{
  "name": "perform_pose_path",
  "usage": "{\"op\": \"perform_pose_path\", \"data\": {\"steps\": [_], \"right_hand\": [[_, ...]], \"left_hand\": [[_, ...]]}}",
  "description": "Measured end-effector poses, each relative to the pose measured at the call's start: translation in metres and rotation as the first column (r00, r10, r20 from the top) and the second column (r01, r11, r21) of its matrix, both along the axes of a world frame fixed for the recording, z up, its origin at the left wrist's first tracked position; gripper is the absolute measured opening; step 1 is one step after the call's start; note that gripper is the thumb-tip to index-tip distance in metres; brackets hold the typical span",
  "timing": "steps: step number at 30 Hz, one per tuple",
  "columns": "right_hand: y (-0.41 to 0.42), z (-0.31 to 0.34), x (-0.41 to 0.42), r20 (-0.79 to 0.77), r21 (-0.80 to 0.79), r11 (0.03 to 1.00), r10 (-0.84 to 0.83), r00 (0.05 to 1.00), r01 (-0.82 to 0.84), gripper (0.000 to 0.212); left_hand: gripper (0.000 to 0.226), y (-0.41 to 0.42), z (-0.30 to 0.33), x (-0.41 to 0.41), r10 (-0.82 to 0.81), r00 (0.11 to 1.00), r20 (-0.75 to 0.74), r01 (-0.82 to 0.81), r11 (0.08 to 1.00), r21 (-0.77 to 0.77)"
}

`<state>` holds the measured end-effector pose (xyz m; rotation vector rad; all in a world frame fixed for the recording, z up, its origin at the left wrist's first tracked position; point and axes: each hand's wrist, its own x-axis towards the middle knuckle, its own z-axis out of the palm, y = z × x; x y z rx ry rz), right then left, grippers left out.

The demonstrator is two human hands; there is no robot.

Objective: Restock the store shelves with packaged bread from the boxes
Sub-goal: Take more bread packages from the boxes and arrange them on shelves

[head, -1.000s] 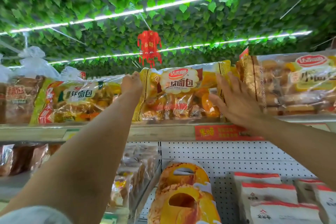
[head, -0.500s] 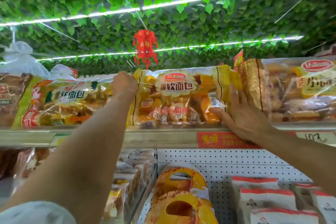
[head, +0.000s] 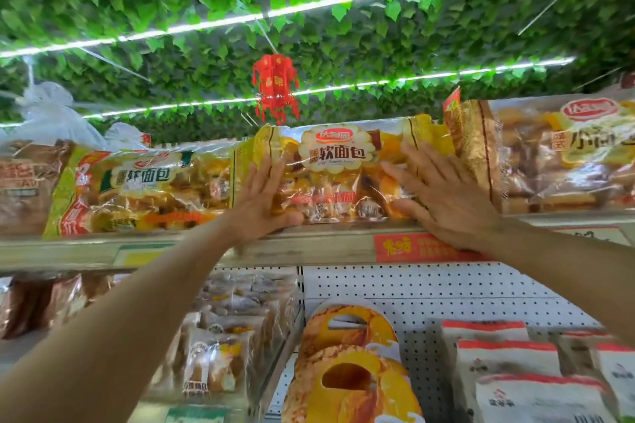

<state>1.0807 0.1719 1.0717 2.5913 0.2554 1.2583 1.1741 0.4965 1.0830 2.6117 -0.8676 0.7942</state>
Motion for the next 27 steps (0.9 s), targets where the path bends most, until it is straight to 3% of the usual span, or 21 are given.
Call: {"op": "perform_pose_path", "data": {"steps": [3, 9, 12, 15, 17, 23, 27], "right_hand": [[-0.006, 0.002, 0.002, -0.046, 0.083, 0.997, 0.000, 0.999, 0.004, 0.061], [0.000, 0.005, -0.002, -0.163, 0.159, 0.987, -0.010, 0.987, 0.036, 0.064], [0.005, 0.005, -0.009, -0.210, 0.172, 0.980, -0.058, 0.976, 0.095, 0.063], [0.015, 0.004, -0.022, -0.232, 0.222, 0.967, -0.071, 0.970, 0.124, 0.061], [0.025, 0.003, -0.038, -0.190, 0.209, 0.975, -0.029, 0.981, 0.069, 0.061], [0.047, -0.015, -0.091, -0.172, 0.067, 0.995, 0.084, 0.981, -0.073, 0.054], [0.055, -0.030, -0.118, -0.182, 0.055, 0.989, 0.147, 0.972, -0.139, 0.048]], "left_hand": [[0.114, -0.014, 0.004, 0.003, 0.003, 0.999, -0.034, -0.003, 1.000, -0.003], [0.108, -0.012, 0.010, 0.002, 0.269, 0.961, -0.058, -0.260, 0.957, 0.126], [0.090, -0.009, 0.009, -0.019, 0.336, 0.934, -0.123, -0.317, 0.937, 0.149], [0.065, -0.002, 0.007, -0.045, 0.259, 0.941, -0.217, -0.275, 0.961, -0.042], [0.060, 0.001, 0.003, -0.063, 0.184, 0.953, -0.240, -0.237, 0.948, -0.211], [0.053, -0.012, -0.026, -0.141, 0.041, 0.972, -0.230, -0.155, 0.851, -0.502], [0.029, -0.022, -0.054, -0.189, -0.052, 0.980, -0.190, -0.088, 0.746, -0.660]]}}
